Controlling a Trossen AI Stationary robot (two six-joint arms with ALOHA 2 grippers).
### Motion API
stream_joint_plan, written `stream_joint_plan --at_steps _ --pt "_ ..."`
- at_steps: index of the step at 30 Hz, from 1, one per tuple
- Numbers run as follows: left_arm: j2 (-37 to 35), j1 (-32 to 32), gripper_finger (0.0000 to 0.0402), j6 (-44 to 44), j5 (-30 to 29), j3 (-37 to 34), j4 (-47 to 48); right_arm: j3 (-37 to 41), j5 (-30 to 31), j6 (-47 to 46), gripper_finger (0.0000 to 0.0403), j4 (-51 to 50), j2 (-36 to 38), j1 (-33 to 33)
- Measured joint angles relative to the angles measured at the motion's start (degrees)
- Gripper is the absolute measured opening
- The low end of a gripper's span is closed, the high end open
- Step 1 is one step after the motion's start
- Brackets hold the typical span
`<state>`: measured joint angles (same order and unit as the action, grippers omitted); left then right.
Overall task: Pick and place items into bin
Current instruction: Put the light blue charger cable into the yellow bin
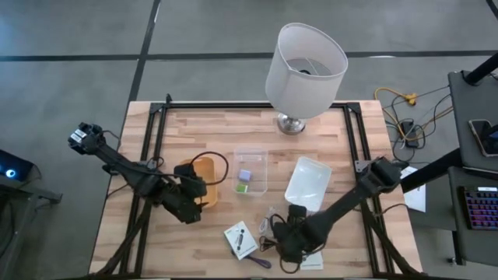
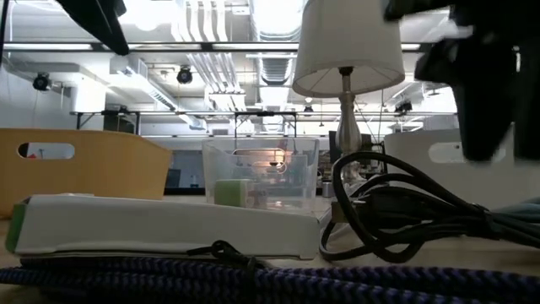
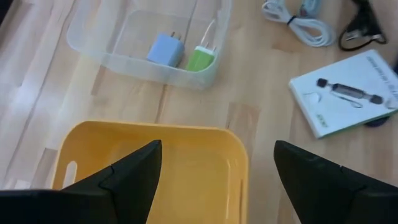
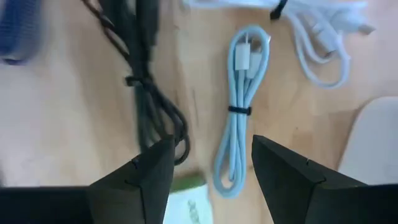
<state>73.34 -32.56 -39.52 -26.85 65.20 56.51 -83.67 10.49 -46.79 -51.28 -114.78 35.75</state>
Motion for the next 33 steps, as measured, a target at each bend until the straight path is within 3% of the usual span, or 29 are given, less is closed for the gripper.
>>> stream_joint_plan --at_steps 9,12,16,22,33 --pt "0.0 0.0 0.0292 -0.6 2.6 -3.4 -0.5 -1.5 0.1 -3.3 0.0198 -1.7 -2.7 -2.0" --pt "0.0 0.0 0.0292 -0.5 2.6 -3.6 -0.6 -0.9 -2.3 -3.3 0.0196 -0.3 -2.6 -2.7" --pt "0.0 0.0 0.0292 -0.3 2.5 -3.6 -0.8 0.5 -4.9 -3.4 0.0179 4.9 -2.6 -4.0" --pt "0.0 0.0 0.0292 -0.3 2.5 -3.6 -0.8 1.7 -4.5 -3.3 0.0153 4.4 -2.6 -5.7" --pt "0.0 0.0 0.0292 0.0 2.5 -3.7 -0.5 5.1 -7.4 -4.1 0.0141 6.9 -2.4 -5.8"
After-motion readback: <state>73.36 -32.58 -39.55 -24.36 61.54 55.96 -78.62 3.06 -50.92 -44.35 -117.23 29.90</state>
